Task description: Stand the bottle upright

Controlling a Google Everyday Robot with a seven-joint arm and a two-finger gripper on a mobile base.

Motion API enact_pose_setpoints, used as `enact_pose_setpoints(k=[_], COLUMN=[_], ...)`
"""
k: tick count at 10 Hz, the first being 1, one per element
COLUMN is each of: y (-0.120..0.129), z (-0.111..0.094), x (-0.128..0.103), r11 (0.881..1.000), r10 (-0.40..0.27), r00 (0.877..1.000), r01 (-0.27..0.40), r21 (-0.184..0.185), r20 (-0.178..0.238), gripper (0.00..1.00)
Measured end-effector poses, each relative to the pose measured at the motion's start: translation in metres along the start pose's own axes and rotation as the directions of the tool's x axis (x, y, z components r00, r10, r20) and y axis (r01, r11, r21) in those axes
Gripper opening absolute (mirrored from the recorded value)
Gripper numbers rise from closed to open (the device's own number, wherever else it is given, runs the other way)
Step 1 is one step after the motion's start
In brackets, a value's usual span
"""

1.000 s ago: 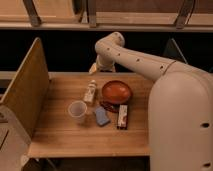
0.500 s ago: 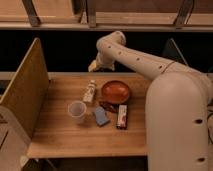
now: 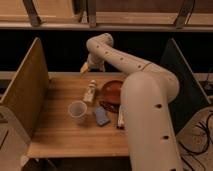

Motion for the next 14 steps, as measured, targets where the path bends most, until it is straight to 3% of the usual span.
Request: enact_pose_setpoints(k=[3,5,9,11,14], y=[-0.005,-0.006,-0.003,0.011,0.029], z=[0.036,0.045,0.048,0.065,0.093], x=[0.007,0.013,0.014,0.023,0.031], r11=[0.997,0.996,0.997,0.999,0.999], r10=[0.060,0.071,0.071,0.051,0.034], r00=[0.993,0.987,0.986,0.979,0.965], r01=[-0.056,-0.062,-0.064,-0.048,-0.032], r21=[0.048,0.064,0.051,0.023,0.012], r20=[-0.106,-0.143,-0.152,-0.198,-0.259], gripper=[0.80,0.80,0.80,0.80,0.80])
